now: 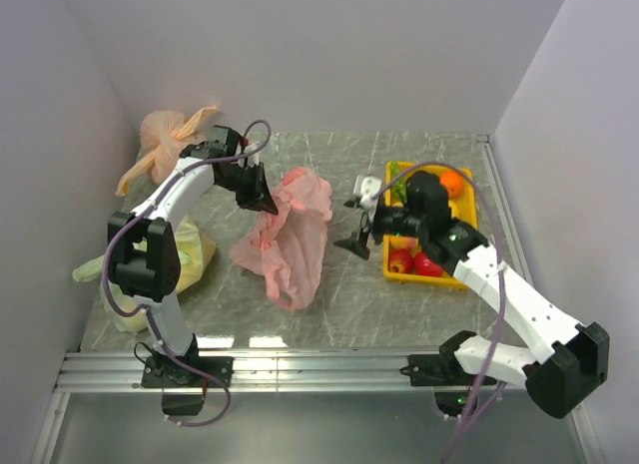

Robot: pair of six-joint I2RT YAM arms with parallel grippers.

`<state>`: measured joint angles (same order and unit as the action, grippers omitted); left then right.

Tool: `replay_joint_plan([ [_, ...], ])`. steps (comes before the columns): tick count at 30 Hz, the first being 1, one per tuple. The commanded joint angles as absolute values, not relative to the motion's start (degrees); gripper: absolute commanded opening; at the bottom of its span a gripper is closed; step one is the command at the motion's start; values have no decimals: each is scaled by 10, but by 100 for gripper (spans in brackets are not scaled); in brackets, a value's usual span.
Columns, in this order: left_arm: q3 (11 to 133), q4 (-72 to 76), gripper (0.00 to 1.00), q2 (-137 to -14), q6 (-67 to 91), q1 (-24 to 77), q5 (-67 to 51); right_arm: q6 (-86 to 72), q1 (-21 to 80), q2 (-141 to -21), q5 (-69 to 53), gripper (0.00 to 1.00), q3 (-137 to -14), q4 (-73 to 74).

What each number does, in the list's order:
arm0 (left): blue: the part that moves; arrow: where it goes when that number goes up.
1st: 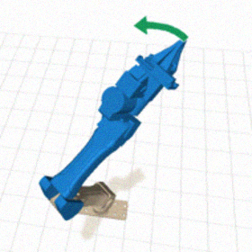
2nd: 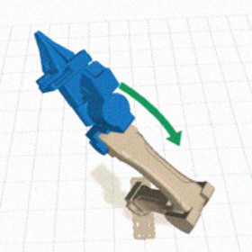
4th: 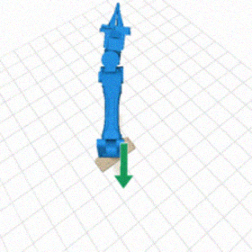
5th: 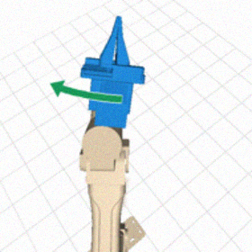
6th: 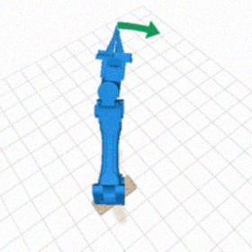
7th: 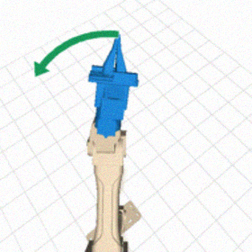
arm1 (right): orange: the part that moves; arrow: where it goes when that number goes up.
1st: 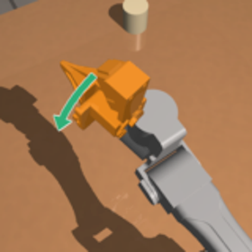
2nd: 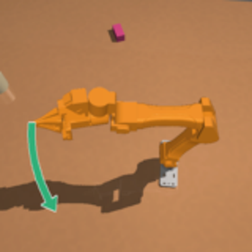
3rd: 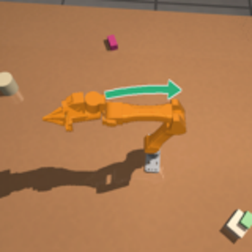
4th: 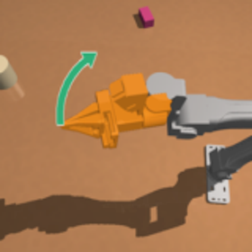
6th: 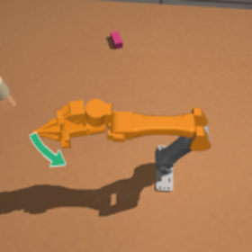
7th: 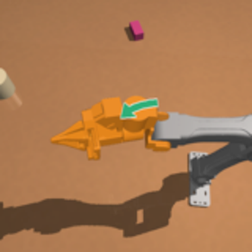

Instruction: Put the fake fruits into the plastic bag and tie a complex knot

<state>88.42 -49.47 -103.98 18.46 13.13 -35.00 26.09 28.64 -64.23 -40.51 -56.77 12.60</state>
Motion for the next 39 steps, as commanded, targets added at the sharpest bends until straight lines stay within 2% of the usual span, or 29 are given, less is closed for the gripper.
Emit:
replay_joint_plan([
  [1, 892, -469, 0, -1049, 239, 129, -402, 337, 359, -599, -323, 99, -542, 33],
  [8, 889, -460, 0, -1067, 228, 130, -477, 324, 410, -696, -186, 100, -543, -120],
  [10, 895, -460, 0, -1072, 215, 130, -494, 329, 409, -732, -189, 100, -563, -120],
  [12, 896, -462, 0, -1074, 196, 130, -540, 337, 407, -754, -206, 95, -583, -120],
  [13, 895, -461, 0, -1069, 175, 130, -556, 344, 405, -779, -216, 87, -609, -91],
  [14, 894, -453, 0, -1064, 164, 130, -562, 335, 403, -794, -222, 63, -628, -71],
  [16, 878, -439, 0, -1038, 128, 130, -567, 297, 378, -847, -281, 46, -685, 19],
  [17, 874, -439, 0, -1030, 104, 130, -570, 231, 343, -869, -306, 19, -763, 53],
  [19, 855, -453, 0, -1012, 19, 133, -570, 146, 298, -945, -411, 0, -856, 157],
  [20, 850, -469, 0, -1009, -23, 134, -573, 52, 276, -974, -450, 0, -946, 185],
  [22, 845, -533, 0, -1013, -137, 133, -592, -56, 218, -1049, -576, 0, -1021, 228],
  [23, 839, -549, 0, -1014, -170, 130, -598, -174, 201, -1066, -614, 0, -1044, 215],
  [24, 833, -561, 0, -1015, -221, 126, -605, -234, 180, -1077, -640, 0, -1037, 187],
  [25, 815, -565, 0, -1008, -233, 121, -620, -332, 171, -1074, -668, 0, -982, 98],
  [27, 796, -537, 0, -998, -202, 103, -627, -338, 164, -1067, -675, 0, -947, 62],
  [30, 781, -448, 0, -981, -129, 96, -595, -232, 175, -1063, -651, 0, -953, 169],
  [31, 774, -386, 0, -968, -60, 96, -579, -181, 182, -1061, -642, 9, -963, 217],
  [32, 769, -361, 0, -961, -20, 96, -537, -161, 186, -1061, -624, 29, -970, 237],
  [34, 764, -332, 0, -947, 57, 96, -522, -121, 190, -1055, -607, 46, -985, 273],
  [36, 760, -308, 0, -940, 100, 98, -484, -100, 189, -1050, -584, 73, -992, 289],
  [37, 753, -301, 0, -933, 109, 98, -477, -74, 188, -1046, -577, 77, -1003, 311],
  [38, 751, -293, 1, -929, 117, 99, -469, -58, 186, -1043, -571, 87, -1010, 325],
  [39, 746, -287, 0, -923, 134, 100, -453, -45, 185, -1042, -559, 88, -1018, 353],
])
